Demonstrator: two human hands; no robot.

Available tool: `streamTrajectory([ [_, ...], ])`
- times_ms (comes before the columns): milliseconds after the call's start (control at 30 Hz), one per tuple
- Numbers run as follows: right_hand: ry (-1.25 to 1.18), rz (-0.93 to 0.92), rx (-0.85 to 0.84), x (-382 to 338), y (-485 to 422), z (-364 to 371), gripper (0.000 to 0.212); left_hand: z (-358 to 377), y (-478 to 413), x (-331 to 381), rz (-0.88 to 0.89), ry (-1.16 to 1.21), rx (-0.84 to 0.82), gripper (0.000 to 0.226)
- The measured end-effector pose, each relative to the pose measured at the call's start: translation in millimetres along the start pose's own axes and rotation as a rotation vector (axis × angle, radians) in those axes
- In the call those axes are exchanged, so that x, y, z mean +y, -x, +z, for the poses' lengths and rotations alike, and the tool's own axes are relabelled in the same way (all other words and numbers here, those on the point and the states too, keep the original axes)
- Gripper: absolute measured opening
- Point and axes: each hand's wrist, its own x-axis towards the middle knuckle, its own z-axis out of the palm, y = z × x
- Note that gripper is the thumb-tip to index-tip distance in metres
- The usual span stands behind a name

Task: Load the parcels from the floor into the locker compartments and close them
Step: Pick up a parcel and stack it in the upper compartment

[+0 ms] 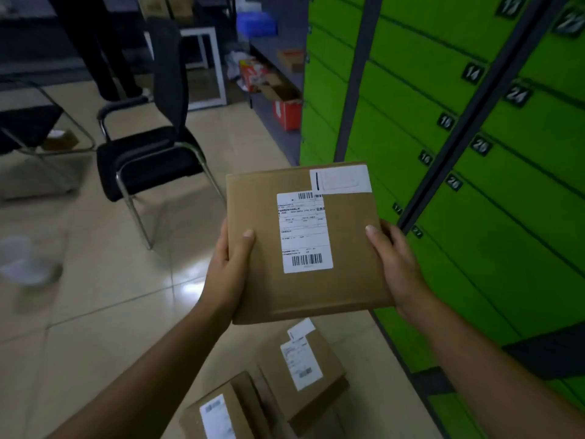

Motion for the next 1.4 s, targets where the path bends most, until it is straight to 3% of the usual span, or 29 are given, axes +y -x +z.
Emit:
streamTrajectory([
  [167, 0.013, -0.131, 0.091, -116, 49, -34, 0.024, 6, 26, 129, 0.121, 0.085, -0.098, 0.041],
  [400, -0.023, -0.426, 0.362, -263, 133, -101, 0.04, 55, 73, 290, 0.309, 0.136, -0.277, 0.044],
  [567, -0.03, -0.565, 0.519, -322, 194, -157, 0.033, 113, 111, 361, 0.442, 0.186, -0.405, 0.05],
  [833, 0.022, -0.762, 0.769, -345, 251, -223, 0.057, 190, 142, 403, 0.502, 0.26, -0.637, 0.044],
  [1033, 0.109, -0.842, 0.8, -340, 272, -248, 0.062, 234, 153, 403, 0.45, 0.257, -0.752, 0.043],
  [1300, 0.168, -0.87, 0.861, -333, 278, -264, 0.063, 270, 153, 413, 0.351, 0.193, -0.772, 0.038],
  [1400, 0.165, -0.858, 0.874, -332, 281, -270, 0.064, 285, 125, 416, 0.421, 0.167, -0.832, 0.051],
])
